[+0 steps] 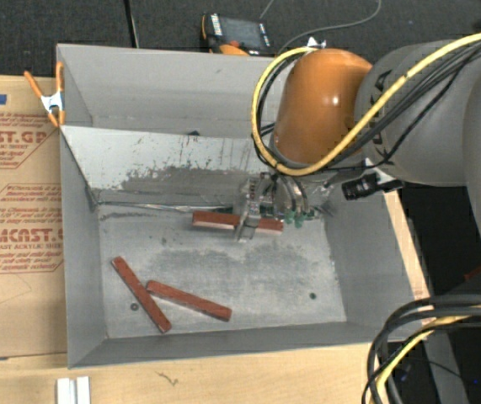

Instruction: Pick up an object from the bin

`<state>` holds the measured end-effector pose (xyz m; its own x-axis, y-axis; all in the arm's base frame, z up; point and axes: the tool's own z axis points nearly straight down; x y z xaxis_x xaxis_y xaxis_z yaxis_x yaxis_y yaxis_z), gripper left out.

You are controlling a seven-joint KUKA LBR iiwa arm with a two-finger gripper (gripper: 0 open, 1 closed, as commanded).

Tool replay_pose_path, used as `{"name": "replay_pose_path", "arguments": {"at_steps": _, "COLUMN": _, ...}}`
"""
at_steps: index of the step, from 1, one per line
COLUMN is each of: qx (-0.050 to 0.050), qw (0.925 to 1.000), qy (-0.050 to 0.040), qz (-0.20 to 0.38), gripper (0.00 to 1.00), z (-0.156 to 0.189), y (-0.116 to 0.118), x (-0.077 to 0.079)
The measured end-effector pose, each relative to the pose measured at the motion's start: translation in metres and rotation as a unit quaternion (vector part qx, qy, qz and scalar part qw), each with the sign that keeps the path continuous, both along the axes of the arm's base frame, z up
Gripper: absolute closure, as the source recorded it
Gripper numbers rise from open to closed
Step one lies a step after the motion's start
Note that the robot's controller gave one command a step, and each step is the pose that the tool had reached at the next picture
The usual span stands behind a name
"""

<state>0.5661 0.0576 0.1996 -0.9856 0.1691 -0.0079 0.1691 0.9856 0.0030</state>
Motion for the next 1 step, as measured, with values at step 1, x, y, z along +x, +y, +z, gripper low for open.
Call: {"name": "replay_pose_path", "arguments": {"at_steps": 1, "qx": -0.002, "qw": 0.9873, "qy": 0.0008, "qz": 0.159, "gripper": 1.0, "z": 0.0465, "y": -0.0274, "x": -0.0008}}
